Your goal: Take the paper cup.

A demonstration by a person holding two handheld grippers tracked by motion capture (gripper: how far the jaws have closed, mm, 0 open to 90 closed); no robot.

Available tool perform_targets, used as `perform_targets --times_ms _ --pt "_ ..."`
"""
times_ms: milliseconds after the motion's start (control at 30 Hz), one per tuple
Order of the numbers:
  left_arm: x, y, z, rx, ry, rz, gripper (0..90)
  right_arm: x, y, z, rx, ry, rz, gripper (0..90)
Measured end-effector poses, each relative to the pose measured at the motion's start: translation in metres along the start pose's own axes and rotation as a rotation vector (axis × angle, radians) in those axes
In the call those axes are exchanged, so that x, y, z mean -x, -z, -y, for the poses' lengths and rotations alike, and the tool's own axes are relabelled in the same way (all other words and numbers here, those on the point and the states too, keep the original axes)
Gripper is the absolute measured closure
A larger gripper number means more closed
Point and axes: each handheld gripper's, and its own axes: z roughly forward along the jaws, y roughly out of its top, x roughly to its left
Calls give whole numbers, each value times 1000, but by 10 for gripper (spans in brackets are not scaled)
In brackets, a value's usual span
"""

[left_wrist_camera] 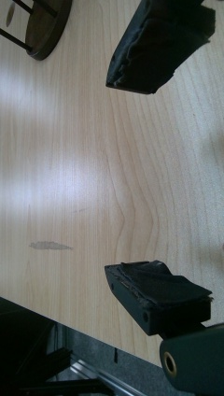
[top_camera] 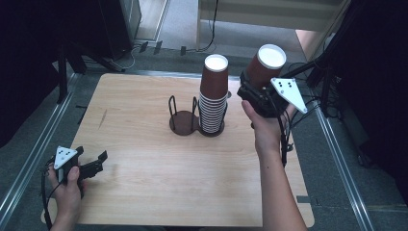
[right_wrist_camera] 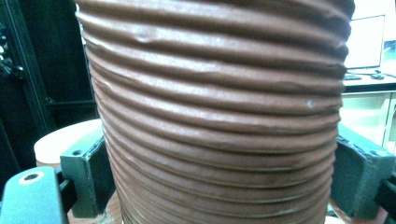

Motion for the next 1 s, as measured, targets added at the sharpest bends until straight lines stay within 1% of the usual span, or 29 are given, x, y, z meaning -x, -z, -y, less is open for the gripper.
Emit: perform_targets --times_ms 33,233,300,367,600,667,767,900,1000 --pt "0 0 0 0 0 0 99 0 0 0 0 0 0 112" --pt "0 0 0 3 2 -4 99 4 11 15 -13 9 3 112" --pt "0 0 0 4 2 -5 99 4 12 17 -17 9 2 112" --pt "1 0 0 6 2 -9 99 6 16 24 -26 16 1 112" --pt "1 0 0 8 7 -12 99 12 25 36 -42 10 6 112" --pt "0 1 0 7 11 -24 99 14 28 39 -47 11 11 112" --pt "1 1 0 9 10 -30 99 17 32 43 -51 6 13 112" --pt "1 1 0 7 2 -32 98 19 37 49 -61 5 12 112" --pt "1 0 0 8 5 -30 98 20 41 54 -67 5 9 112"
